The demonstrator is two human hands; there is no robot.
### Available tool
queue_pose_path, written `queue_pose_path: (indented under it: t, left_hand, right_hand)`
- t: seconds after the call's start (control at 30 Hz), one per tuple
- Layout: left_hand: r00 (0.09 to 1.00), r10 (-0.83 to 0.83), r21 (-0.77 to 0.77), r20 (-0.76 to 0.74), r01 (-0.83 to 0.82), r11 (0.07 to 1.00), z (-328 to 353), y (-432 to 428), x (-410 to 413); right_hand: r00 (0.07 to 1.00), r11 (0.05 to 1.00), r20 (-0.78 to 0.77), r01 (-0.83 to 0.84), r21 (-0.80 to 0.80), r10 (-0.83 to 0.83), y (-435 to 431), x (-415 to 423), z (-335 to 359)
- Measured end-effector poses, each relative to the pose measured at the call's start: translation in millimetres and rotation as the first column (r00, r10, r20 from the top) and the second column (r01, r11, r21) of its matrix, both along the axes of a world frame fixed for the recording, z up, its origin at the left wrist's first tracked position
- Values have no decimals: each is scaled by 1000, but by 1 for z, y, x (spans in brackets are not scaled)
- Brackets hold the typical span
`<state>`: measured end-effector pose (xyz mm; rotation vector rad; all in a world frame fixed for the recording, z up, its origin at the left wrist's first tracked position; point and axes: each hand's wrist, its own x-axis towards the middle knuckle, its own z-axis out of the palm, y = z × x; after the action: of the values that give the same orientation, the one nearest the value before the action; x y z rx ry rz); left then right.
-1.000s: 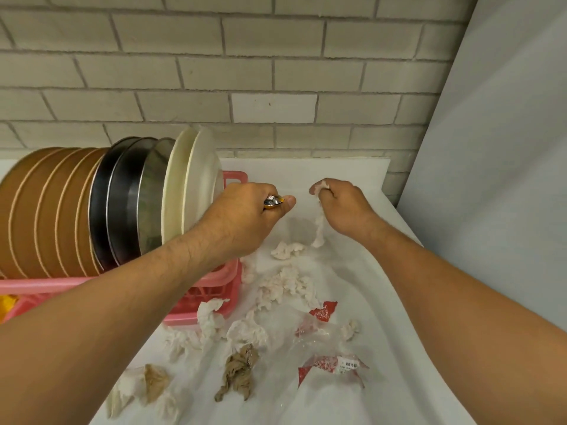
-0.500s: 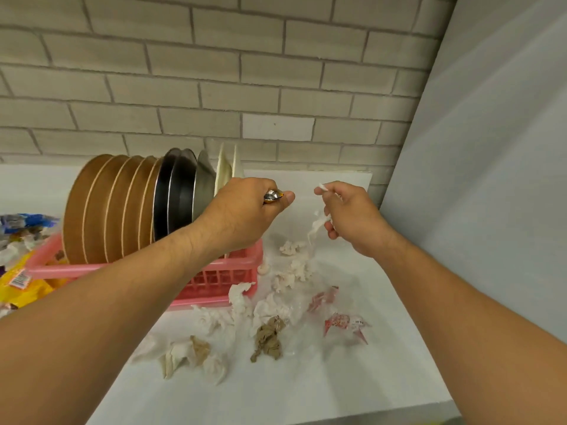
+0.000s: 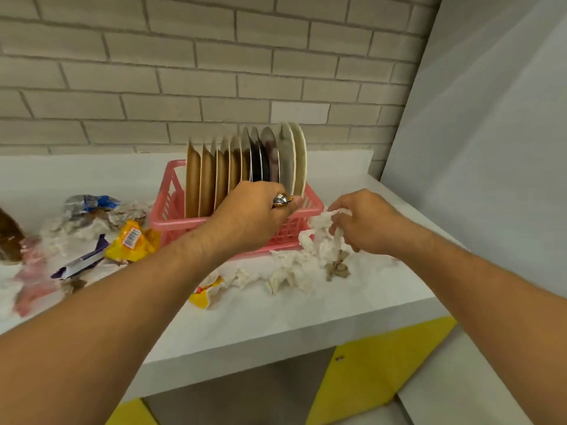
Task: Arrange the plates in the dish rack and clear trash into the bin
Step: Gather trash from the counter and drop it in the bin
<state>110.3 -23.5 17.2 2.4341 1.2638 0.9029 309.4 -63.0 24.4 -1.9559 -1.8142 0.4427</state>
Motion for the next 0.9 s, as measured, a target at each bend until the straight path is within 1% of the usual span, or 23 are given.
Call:
queue_pose_path:
  t: [0.13,0.17,0.2,0.27,0.3,0.4,0.47,0.5,0.6,0.67,0.73,0.77,0.83,0.9]
  left_hand:
    - [1000,-17,-92,-21,15,996,-19,-24,-32]
    - [999,-19,-101,-37,16,995,-24,-30,-37]
    - [998,-20,-99,-54,15,995,-31,-37,-42]
    - [997,-16,-103,-77,8,995,-44,-52,-49]
    - [997,-12,-111,-80,3,994,-50,-58,-53]
    - [998,4,-116,-70,-13,993,-75,-76,-63]
    - [998,-5,-135,-69,-5,991,-96,-87,-69]
    - [997,-17,-157,-76,5,988,-108,-93,-71]
    - [989,-54,-262,-140,16,965,-152,-108,-70]
    - [979,-69,-330,-191,2,944,-190,-117,-65]
    - [977,-58,-388,-207,-28,921,-234,-129,-60]
    - [977,-50,-425,-208,-44,904,-257,-136,-59]
    - [977,-30,-496,-212,-81,865,-307,-150,-59]
    - [973,-7,-533,-231,-120,838,-361,-160,-61]
  right_hand:
    - [998,998,-24,49,-35,-50,-35,-33,-21]
    - [995,997,-68,66,-51,-69,-43,-40,-27]
    - [986,994,-146,73,-76,-84,-51,-46,-33]
    - [938,989,-329,74,-125,-112,-68,-58,-46]
    - [915,985,-384,67,-157,-123,-75,-61,-53]
    - [853,972,-504,20,-233,-138,-92,-63,-82]
    - [782,967,-601,13,-255,-169,-101,-62,-107]
    - [756,960,-623,28,-277,-202,-104,-62,-121]
    - [757,940,-588,100,-327,-285,-114,-60,-173]
    - [772,938,-555,154,-310,-310,-121,-60,-217]
    - [801,939,-504,204,-277,-323,-132,-64,-263]
    - [797,932,-497,224,-285,-343,-138,-66,-288]
    - [794,911,-474,232,-341,-380,-150,-67,-339]
    - [823,889,-426,190,-417,-376,-160,-68,-394]
